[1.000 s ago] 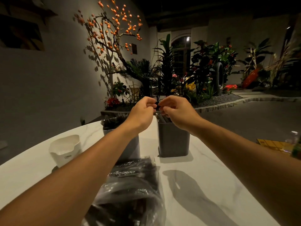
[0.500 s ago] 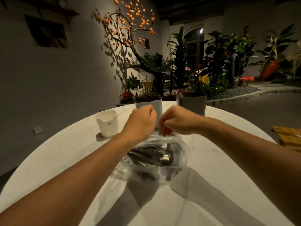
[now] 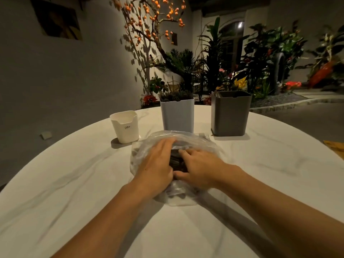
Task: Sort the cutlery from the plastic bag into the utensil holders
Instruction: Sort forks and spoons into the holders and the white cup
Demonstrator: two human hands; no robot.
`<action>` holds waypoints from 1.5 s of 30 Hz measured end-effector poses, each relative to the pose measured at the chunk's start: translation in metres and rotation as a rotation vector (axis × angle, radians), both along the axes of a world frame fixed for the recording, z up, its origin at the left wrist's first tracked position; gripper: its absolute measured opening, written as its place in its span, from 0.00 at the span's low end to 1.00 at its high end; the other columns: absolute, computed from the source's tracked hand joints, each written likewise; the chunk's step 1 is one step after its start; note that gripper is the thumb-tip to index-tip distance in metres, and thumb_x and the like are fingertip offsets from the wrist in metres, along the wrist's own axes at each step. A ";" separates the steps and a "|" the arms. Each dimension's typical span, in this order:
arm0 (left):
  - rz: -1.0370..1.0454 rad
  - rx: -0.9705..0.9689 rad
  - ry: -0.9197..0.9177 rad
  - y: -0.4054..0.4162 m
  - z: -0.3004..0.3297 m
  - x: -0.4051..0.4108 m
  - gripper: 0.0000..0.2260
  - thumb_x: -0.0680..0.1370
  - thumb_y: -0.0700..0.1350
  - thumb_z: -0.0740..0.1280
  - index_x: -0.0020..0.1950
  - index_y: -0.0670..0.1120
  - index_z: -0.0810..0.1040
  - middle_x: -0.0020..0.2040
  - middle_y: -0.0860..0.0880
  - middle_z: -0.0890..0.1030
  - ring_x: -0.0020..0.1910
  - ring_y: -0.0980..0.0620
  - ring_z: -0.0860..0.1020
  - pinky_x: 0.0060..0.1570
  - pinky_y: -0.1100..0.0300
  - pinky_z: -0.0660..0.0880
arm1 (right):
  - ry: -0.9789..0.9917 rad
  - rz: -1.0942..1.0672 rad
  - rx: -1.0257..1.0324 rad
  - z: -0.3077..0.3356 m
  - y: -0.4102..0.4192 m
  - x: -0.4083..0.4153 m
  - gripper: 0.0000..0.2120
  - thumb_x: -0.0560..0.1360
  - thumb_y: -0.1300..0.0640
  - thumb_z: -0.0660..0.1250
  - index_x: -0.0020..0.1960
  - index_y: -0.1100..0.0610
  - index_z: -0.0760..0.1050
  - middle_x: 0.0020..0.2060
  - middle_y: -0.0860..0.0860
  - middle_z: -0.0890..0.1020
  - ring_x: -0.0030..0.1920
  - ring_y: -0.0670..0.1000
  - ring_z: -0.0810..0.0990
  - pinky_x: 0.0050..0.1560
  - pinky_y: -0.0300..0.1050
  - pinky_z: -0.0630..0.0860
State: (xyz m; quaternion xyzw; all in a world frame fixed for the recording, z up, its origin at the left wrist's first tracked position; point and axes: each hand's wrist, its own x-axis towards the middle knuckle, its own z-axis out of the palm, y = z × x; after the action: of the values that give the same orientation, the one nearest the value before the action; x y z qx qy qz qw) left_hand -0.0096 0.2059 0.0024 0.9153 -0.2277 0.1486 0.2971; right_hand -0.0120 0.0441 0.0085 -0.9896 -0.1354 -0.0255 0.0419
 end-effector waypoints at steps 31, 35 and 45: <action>-0.064 0.226 -0.008 0.018 -0.009 0.010 0.14 0.77 0.46 0.69 0.62 0.54 0.78 0.57 0.56 0.76 0.58 0.56 0.71 0.64 0.56 0.71 | -0.132 0.047 0.126 0.013 -0.004 -0.022 0.08 0.79 0.47 0.65 0.50 0.49 0.81 0.42 0.46 0.82 0.43 0.47 0.79 0.48 0.44 0.80; -0.034 0.249 -0.018 0.017 -0.010 0.008 0.13 0.79 0.47 0.67 0.64 0.54 0.76 0.60 0.55 0.75 0.62 0.54 0.69 0.66 0.56 0.68 | -0.119 0.046 -0.011 0.010 -0.006 -0.025 0.25 0.76 0.30 0.56 0.50 0.48 0.81 0.44 0.46 0.80 0.44 0.47 0.78 0.48 0.46 0.79; -0.012 0.130 0.031 0.017 -0.010 -0.001 0.20 0.79 0.45 0.67 0.70 0.56 0.68 0.63 0.54 0.76 0.62 0.54 0.73 0.65 0.55 0.71 | -0.257 0.080 -0.111 0.006 0.004 -0.028 0.11 0.78 0.47 0.62 0.56 0.52 0.75 0.49 0.50 0.81 0.50 0.53 0.77 0.56 0.50 0.75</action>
State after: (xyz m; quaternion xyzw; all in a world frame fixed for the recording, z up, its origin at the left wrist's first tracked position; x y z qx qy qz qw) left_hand -0.0108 0.2226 -0.0074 0.9335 -0.2375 0.1174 0.2416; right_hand -0.0405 0.0481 0.0148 -0.9727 -0.1803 -0.1427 -0.0296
